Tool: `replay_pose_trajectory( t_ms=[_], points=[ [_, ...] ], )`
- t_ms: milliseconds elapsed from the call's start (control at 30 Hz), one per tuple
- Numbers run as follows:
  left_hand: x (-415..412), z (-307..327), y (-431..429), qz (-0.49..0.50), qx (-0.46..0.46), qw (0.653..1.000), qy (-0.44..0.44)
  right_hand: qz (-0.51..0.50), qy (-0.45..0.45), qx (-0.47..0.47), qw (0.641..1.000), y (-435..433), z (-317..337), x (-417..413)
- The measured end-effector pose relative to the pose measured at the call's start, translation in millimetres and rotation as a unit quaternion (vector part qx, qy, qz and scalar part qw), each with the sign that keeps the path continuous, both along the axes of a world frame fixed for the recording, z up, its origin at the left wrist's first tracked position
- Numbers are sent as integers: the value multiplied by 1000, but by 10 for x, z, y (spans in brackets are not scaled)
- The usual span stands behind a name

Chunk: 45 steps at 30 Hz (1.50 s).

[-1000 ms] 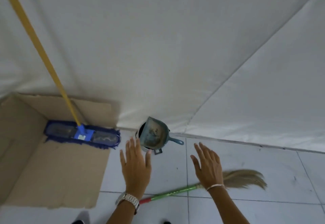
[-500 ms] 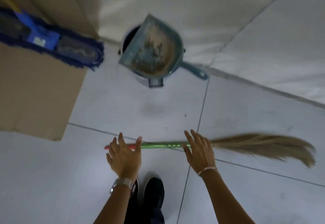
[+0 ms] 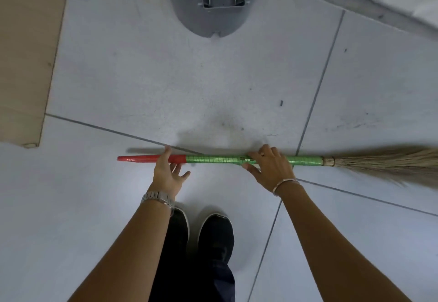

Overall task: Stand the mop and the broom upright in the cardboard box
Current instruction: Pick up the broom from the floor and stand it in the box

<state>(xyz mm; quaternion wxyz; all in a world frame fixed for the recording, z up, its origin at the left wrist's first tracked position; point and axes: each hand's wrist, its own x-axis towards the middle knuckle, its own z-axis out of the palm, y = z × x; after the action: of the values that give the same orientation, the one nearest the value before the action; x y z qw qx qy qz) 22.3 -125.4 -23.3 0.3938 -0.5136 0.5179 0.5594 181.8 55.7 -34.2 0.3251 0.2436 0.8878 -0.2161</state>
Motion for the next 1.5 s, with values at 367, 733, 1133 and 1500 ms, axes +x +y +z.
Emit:
replay_pose_trajectory(
  t_ms=[367,733,1133,1500],
  points=[
    [-451,1323,628,38,41,977,206,-112,30,-91,989,491,986,-697],
    [-1412,3816,960,-97,165,877,441,-219,183,-135,949,705,3143,-1491],
    [-1861,7465,643,-203,229,717,626,-303,396,-202,843,35,6403,-1954],
    [-1979,9753,-297,-201,216,606,739,-226,546,-254,766,-790,8307,-2535]
  ],
)
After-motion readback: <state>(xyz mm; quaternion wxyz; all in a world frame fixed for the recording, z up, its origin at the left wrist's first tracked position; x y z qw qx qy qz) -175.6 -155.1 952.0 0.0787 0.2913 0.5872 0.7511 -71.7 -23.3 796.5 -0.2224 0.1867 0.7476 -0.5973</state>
